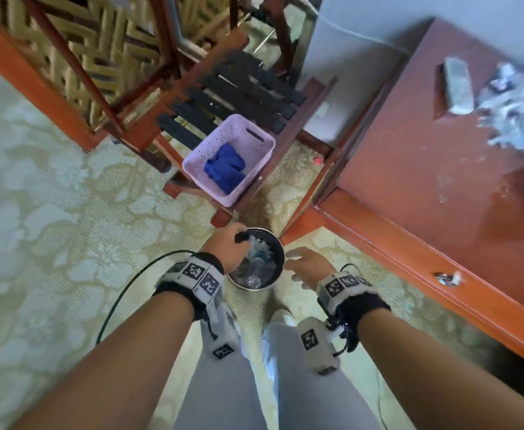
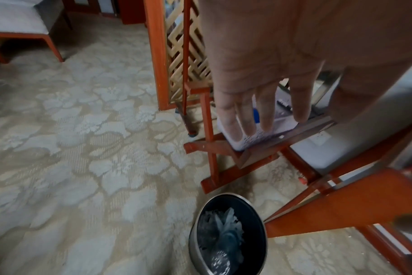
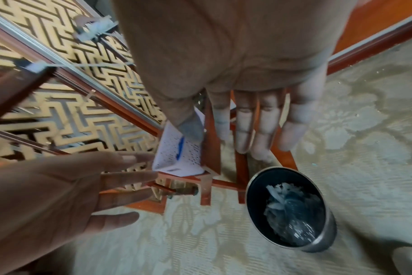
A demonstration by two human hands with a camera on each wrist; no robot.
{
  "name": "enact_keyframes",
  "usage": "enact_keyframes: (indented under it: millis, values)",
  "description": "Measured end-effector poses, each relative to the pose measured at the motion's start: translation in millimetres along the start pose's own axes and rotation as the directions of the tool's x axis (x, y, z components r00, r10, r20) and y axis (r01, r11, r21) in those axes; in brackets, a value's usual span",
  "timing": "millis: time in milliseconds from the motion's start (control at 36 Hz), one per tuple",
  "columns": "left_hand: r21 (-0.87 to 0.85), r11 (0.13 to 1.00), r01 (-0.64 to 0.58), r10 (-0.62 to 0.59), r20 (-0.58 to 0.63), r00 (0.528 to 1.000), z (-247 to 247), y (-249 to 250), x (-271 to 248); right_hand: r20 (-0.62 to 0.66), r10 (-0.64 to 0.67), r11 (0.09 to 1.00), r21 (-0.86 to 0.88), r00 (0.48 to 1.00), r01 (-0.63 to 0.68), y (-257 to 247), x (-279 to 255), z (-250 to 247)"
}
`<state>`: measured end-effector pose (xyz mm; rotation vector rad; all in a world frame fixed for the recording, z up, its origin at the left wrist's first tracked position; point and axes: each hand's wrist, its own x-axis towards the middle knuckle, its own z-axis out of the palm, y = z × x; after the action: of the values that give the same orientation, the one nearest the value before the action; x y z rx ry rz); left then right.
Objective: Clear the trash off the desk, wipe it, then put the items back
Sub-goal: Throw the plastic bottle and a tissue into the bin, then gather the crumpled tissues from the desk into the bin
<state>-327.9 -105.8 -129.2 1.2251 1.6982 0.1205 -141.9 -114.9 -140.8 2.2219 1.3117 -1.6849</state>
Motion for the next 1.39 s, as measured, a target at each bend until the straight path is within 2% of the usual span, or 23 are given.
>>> enact_keyframes:
  millis: [111, 306, 722, 972, 1139, 1250, 1389]
  values:
    - [-0.004, 0.997, -0.080, 0.080, 0.016, 0.997, -28.7, 37.4, -31.8, -0.014, -0.127, 0.992, 0.008, 0.992, 0.127, -25.4, -51.1, -20.4]
    - [0.180, 0.956, -0.233, 0.229, 0.041, 0.973, -74.1, 100.0, -66.2, -0.117, -0.241, 0.969, 0.036, 0.964, 0.246, -40.5, -113.1, -56.2]
    - [0.270, 0.838, -0.473, 0.419, 0.235, 0.877, -57.4, 200.5, -78.2, -0.392, -0.169, 0.971, 0.091, 0.904, 0.221, -6.9, -170.6, -133.0]
    - [0.327, 0.757, -0.566, 0.494, 0.282, 0.823, -33.2, 260.6, -59.5, -0.481, -0.088, 0.973, 0.146, 0.872, 0.178, 17.3, -166.3, -183.2]
    - [0.338, 0.727, -0.597, 0.514, 0.309, 0.800, -13.0, 316.3, -35.6, -0.538, -0.083, 0.967, 0.159, 0.839, 0.198, 18.1, -146.3, -245.2]
    - [0.348, 0.727, -0.592, 0.518, 0.288, 0.806, 6.1, 356.5, -9.7, -0.560, -0.081, 0.968, 0.154, 0.824, 0.200, 17.3, -122.0, -294.2]
    - [0.361, 0.761, -0.538, 0.477, 0.250, 0.843, 43.3, 402.3, 30.0, -0.556, -0.051, 0.977, 0.145, 0.830, 0.158, 20.9, -78.0, -348.7]
